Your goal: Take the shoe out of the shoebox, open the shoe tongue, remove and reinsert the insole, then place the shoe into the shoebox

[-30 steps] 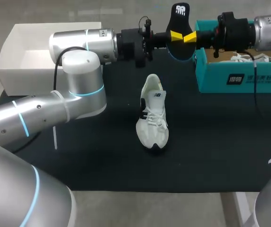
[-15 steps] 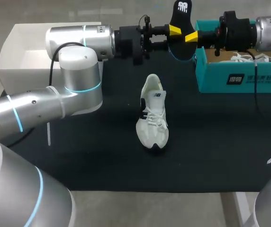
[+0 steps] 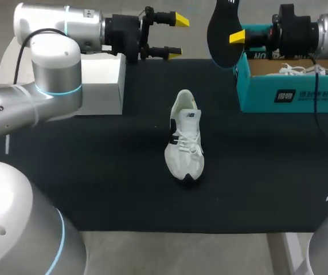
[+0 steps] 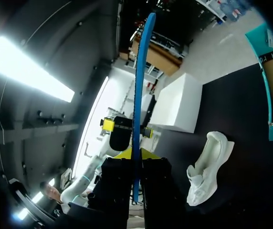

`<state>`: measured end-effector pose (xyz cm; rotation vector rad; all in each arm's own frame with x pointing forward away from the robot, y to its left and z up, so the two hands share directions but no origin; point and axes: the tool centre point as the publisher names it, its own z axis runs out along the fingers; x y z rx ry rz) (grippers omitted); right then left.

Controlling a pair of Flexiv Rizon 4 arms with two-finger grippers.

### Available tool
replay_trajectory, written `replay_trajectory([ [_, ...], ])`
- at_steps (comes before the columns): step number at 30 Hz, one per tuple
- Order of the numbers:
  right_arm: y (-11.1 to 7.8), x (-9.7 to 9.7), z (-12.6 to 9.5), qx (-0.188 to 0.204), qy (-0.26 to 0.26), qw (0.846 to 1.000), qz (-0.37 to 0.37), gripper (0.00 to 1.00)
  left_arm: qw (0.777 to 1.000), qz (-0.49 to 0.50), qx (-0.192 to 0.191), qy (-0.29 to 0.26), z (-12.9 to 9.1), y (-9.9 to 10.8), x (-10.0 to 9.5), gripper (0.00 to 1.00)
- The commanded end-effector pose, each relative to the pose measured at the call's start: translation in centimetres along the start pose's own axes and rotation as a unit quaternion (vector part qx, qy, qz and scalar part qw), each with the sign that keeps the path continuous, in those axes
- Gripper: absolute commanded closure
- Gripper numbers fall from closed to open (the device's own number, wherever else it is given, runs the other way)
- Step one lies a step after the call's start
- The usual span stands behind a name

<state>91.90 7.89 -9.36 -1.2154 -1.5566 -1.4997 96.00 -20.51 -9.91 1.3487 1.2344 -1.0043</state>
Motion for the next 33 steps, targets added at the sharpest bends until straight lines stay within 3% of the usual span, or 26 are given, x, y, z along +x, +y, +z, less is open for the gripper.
replay_trajectory([
  [1, 0.4, 0.6, 0.8, -0.003, 0.002, 1.0, -0.011, 1.0, 0.999, -0.001, 0.021, 0.036, -4.2, 0.4, -0.1, 0.0],
  [5, 0.9, 1.5, 1.4, 0.008, -0.006, 1.0, -0.025, 1.0, 0.998, -0.017, 0.027, 0.05, -7.1, 0.6, 0.1, 0.0],
  [11, 1.5, 3.1, 2.3, 0.007, -0.013, 0.999, -0.036, 1.0, 0.995, -0.029, 0.047, 0.081, -11.7, -0.7, 0.9, 0.0],
  [21, 1.7, 4.3, 4.6, -0.002, -0.04, 0.997, -0.071, 1.0, 0.991, -0.058, 0.006, 0.122, -19.8, -3.7, 3.7, 0.0],
  [28, 1.8, 5.3, 5.9, -0.025, -0.056, 0.993, -0.103, 1.0, 0.989, -0.071, -0.022, 0.127, -23.0, -4.4, 4.6, 0.0],
  [33, 2.0, 5.3, 6.4, -0.025, -0.059, 0.992, -0.111, 1.0, 0.988, -0.07, -0.023, 0.138, -23.7, -4.1, 4.9, 0.0],
])
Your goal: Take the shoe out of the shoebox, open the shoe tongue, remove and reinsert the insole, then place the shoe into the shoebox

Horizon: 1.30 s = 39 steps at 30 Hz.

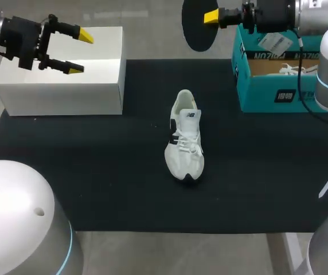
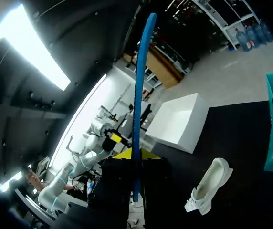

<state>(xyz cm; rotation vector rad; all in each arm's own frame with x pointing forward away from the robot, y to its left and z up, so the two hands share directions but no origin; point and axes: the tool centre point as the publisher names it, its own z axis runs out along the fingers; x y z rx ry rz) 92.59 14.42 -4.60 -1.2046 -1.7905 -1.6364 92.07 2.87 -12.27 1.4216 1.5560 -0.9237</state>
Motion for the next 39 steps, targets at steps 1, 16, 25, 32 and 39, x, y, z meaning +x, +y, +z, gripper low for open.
replay_trajectory([
  [1, 0.11, 0.13, 0.59, -0.004, -0.002, 1.0, -0.001, 1.0, 1.0, 0.0, -0.01, 0.011, -0.89, -0.54, -0.19, 0.0],
  [16, -0.27, 0.46, 0.53, 0.0, 0.001, 1.0, -0.002, 1.0, 1.0, -0.007, -0.005, 0.029, -0.94, -0.35, -0.16, 0.0],
  [25, -0.27, 0.46, 0.53, 0.0, 0.001, 1.0, -0.002, 1.0, 1.0, -0.007, -0.005, 0.029, -0.94, -0.35, -0.16, 0.0],
  [32, -0.27, 0.46, 0.53, 0.0, 0.001, 1.0, -0.002, 1.0, 1.0, -0.007, -0.005, 0.029, -0.94, -0.35, -0.16, 0.0],
  [39, -0.01, 0.52, 0.94, -0.02, 0.006, 1.0, -0.012, 1.0, 1.0, -0.007, -0.005, 0.029, -0.94, -0.35, -0.16, 0.0],
])
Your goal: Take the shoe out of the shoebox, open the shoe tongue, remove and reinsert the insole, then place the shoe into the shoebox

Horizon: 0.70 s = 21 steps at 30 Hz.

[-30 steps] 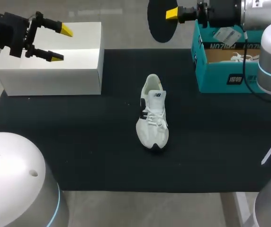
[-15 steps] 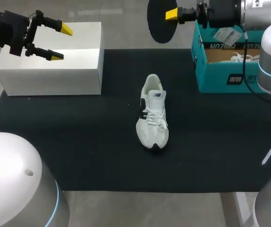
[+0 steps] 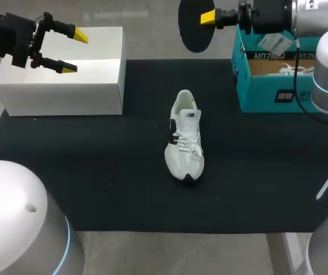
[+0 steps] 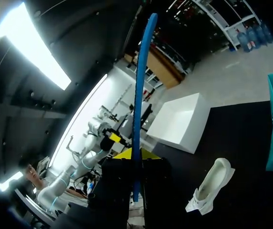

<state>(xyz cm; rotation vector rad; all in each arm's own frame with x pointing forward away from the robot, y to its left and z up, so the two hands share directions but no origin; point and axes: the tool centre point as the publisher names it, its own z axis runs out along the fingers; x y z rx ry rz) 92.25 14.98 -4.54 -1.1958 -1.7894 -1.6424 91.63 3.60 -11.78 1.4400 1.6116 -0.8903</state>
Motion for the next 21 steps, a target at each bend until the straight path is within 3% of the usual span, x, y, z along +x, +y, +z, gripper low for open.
replay_trajectory([
  [1, 0.6, 0.1, 0.7, -0.035, 0.002, 0.999, -0.017, 1.0, 1.0, 0.0, 0.001, 0.002, 0.0, 0.0, 0.0, 0.0],
  [8, 2.3, -1.8, 2.2, -0.067, -0.057, 0.992, -0.086, 1.0, 1.0, 0.0, 0.001, 0.002, 0.0, 0.0, 0.0, 0.0],
  [13, 1.8, -3.9, 3.4, -0.083, -0.061, 0.992, -0.076, 1.0, 1.0, 0.0, 0.001, 0.002, 0.0, 0.0, 0.0, 0.0],
  [17, 1.2, -5.6, 4.0, -0.053, -0.069, 0.993, -0.076, 1.0, 1.0, 0.0, 0.001, 0.002, 0.0, 0.0, 0.0, 0.0],
  [21, -0.1, -7.5, 4.7, -0.049, -0.057, 0.995, -0.071, 1.0, 1.0, 0.0, 0.001, 0.002, 0.0, 0.0, 0.0, 0.0],
])
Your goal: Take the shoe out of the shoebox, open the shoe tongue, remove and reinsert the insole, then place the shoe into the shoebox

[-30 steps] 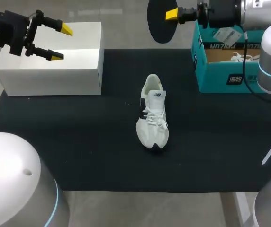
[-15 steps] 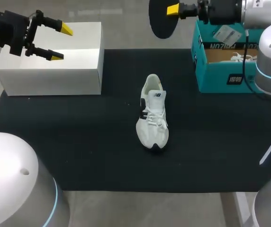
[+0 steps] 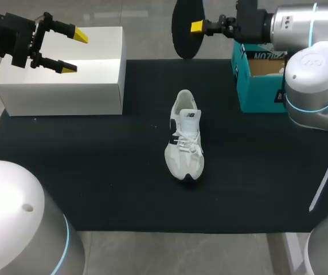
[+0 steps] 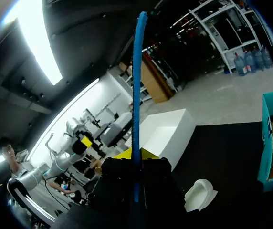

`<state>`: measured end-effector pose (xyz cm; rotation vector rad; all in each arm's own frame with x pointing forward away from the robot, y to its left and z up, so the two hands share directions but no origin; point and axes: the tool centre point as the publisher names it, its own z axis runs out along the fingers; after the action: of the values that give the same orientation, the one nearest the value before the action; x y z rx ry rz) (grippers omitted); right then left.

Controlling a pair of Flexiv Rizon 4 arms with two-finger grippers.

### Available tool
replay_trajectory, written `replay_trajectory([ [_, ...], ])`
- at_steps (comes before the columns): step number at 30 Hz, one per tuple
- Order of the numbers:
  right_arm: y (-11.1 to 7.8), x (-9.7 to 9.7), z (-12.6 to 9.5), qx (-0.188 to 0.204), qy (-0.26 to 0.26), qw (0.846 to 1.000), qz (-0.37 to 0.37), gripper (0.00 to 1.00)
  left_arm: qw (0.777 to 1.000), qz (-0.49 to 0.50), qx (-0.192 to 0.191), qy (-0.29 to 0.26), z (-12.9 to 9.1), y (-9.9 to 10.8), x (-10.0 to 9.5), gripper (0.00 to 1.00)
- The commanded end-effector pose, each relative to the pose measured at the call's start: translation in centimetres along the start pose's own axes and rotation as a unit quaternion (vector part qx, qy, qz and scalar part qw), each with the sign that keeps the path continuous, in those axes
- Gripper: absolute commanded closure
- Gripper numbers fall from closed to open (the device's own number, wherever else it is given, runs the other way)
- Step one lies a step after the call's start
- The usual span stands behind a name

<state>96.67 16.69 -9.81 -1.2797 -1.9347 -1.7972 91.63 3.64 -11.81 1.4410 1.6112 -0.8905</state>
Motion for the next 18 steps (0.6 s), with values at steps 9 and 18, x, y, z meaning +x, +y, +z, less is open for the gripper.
replay_trajectory([
  [9, -2.34, -2.44, 1.42, 0.013, 0.014, 1.0, 0.021, 1.0, 1.0, 0.0, 0.0, 0.002, -0.01, 0.02, -0.06, 0.0],
  [18, -2.34, -2.44, 1.42, 0.013, 0.014, 1.0, 0.021, 1.0, 1.0, 0.0, 0.0, 0.002, -0.01, 0.02, -0.06, 0.0],
])
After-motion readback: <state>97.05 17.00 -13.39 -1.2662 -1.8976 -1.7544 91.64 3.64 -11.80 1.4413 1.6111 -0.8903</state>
